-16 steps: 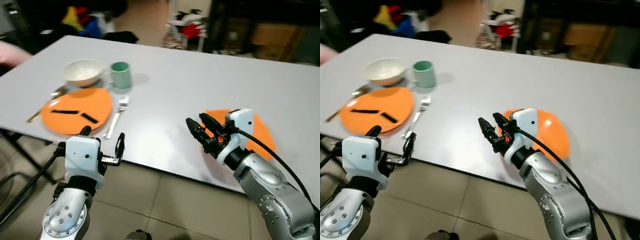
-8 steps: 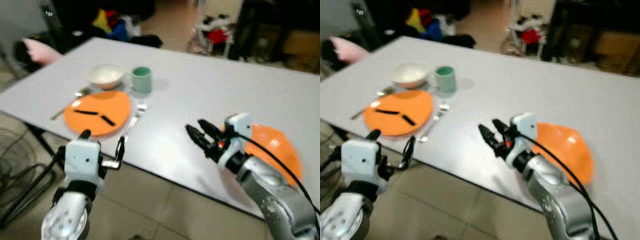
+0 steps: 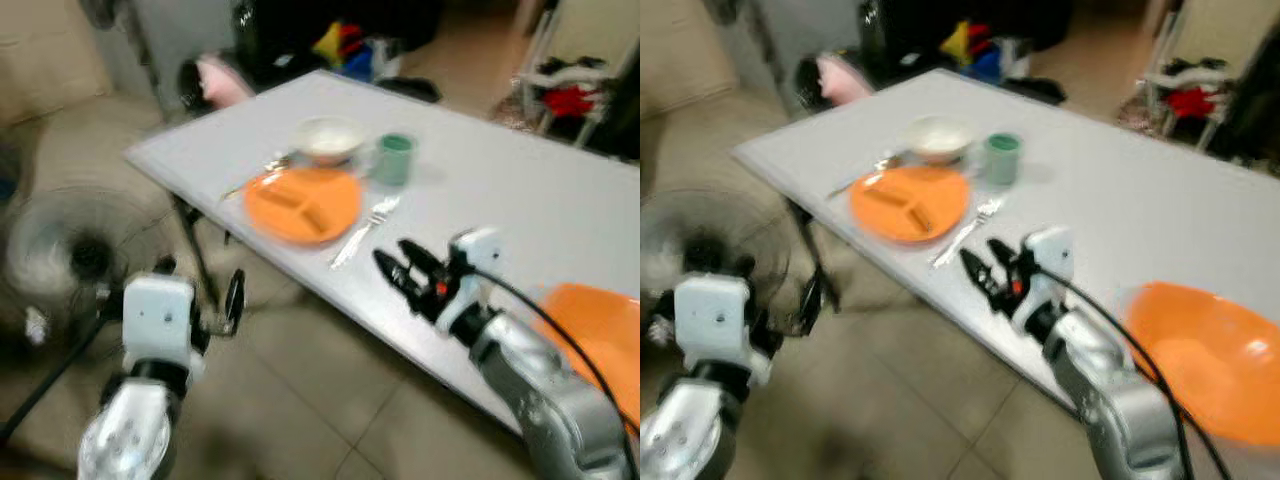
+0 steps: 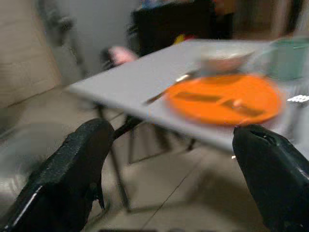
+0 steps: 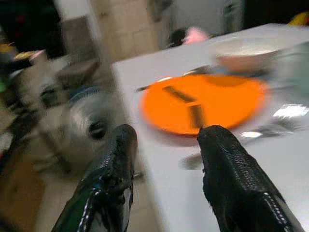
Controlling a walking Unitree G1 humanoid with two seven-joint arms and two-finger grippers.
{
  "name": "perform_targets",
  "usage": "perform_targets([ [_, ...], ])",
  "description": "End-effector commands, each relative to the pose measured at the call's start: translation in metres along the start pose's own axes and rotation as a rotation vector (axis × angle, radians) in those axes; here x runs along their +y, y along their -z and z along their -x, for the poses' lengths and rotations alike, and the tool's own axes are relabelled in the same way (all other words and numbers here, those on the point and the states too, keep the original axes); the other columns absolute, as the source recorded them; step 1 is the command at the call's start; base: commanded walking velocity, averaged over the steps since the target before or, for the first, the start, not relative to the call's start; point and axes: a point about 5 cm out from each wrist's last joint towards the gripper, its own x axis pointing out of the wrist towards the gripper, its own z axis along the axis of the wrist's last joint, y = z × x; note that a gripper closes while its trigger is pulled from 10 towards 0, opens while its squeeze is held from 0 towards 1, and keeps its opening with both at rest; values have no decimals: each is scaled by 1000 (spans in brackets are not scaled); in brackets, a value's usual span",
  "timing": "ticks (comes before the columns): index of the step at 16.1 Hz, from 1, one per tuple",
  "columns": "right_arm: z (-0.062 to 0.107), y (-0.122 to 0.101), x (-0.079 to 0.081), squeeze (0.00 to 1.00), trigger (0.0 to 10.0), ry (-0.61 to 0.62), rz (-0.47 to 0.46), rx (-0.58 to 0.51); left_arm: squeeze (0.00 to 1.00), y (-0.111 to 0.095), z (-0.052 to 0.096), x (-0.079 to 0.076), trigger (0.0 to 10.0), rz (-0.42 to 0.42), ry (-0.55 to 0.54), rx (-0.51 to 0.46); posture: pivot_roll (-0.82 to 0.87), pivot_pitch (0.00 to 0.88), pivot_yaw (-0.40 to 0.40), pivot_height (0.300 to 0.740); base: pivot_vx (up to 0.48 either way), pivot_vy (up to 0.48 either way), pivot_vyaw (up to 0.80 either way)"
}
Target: Setting the table
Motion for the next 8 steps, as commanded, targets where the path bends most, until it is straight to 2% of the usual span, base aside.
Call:
perform_targets([
  [1,1,-2,-2,0,10000,8,18,-9,0,1,0,1,10000,2,-11,4,-14,0,7,740,0,0,800],
  [5,-1,-2,-2,0,10000,-6,25,-3,0,2,1,0,10000,6,-18,7,-8,0,-6,740,0,382,800],
  [7,-2,1,-7,0,10000,36,5,-7,0,2,1,4,10000,-20,-27,10,-6,0,-10,740,0,426,800],
  [8,-1,3,-13,0,10000,106,-34,-24,0,1,0,8,10000,-42,-27,7,-6,0,-8,740,0,428,0],
])
